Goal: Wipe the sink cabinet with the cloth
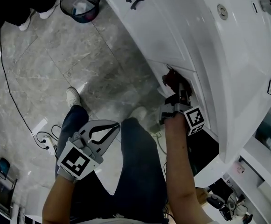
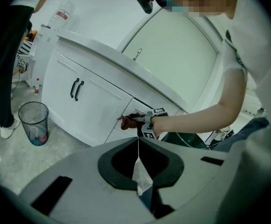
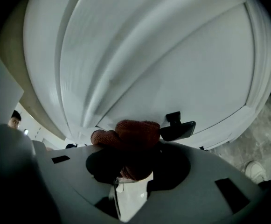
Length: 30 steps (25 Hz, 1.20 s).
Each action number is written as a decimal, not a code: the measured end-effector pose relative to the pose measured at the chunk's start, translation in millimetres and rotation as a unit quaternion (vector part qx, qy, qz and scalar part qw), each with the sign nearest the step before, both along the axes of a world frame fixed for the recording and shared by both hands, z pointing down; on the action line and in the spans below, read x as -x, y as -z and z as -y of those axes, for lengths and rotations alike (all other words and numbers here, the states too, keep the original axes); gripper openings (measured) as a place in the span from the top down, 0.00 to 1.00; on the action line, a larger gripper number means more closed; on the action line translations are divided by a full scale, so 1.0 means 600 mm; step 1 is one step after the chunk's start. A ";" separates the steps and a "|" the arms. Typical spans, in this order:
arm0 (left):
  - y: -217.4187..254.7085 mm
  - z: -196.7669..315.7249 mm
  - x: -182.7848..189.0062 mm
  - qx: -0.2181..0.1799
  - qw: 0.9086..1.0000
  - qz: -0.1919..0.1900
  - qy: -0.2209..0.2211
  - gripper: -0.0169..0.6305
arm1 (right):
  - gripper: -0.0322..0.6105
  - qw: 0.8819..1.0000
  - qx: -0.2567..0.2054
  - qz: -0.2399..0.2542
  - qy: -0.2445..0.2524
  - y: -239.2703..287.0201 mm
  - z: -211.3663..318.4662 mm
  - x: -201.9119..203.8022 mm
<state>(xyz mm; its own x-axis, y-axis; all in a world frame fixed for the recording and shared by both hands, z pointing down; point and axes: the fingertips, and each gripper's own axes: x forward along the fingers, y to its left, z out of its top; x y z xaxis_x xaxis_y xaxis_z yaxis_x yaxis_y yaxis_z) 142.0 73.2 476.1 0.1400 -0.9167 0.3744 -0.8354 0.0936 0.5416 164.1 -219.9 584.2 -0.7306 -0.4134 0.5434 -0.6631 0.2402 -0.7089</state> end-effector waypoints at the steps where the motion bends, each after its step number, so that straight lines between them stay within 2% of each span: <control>1: -0.001 0.000 0.003 0.000 1.000 0.002 -0.001 0.95 | 0.73 1.000 -0.006 0.000 0.000 -0.005 0.001 -0.002; 8: -0.013 -0.001 0.015 0.004 1.000 0.007 -0.002 0.95 | 0.73 1.000 -0.022 0.000 0.022 -0.039 0.005 -0.017; 14: -0.010 0.010 0.000 0.005 1.000 0.015 -0.021 0.95 | 0.73 0.999 -0.022 -0.014 0.043 -0.053 0.005 -0.030; 22: -0.014 0.024 -0.022 0.009 0.999 0.015 -0.034 0.95 | 0.73 0.994 -0.023 -0.029 0.103 -0.070 0.006 -0.037; 26: -0.011 0.031 -0.024 0.004 0.999 0.016 -0.036 0.95 | 0.73 0.995 -0.003 -0.021 0.097 -0.076 0.004 -0.044; 30: -0.004 0.034 -0.032 0.003 0.999 0.014 -0.037 0.95 | 0.73 0.993 0.004 -0.042 0.107 -0.077 0.002 -0.067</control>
<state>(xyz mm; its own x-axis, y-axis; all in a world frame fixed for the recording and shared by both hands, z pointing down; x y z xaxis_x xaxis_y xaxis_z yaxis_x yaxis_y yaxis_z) 160.9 52.9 478.3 0.1972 -0.9016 0.3851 -0.8550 0.0341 0.5176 204.2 -221.3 630.5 -0.7538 -0.2481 0.6085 -0.6538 0.3765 -0.6564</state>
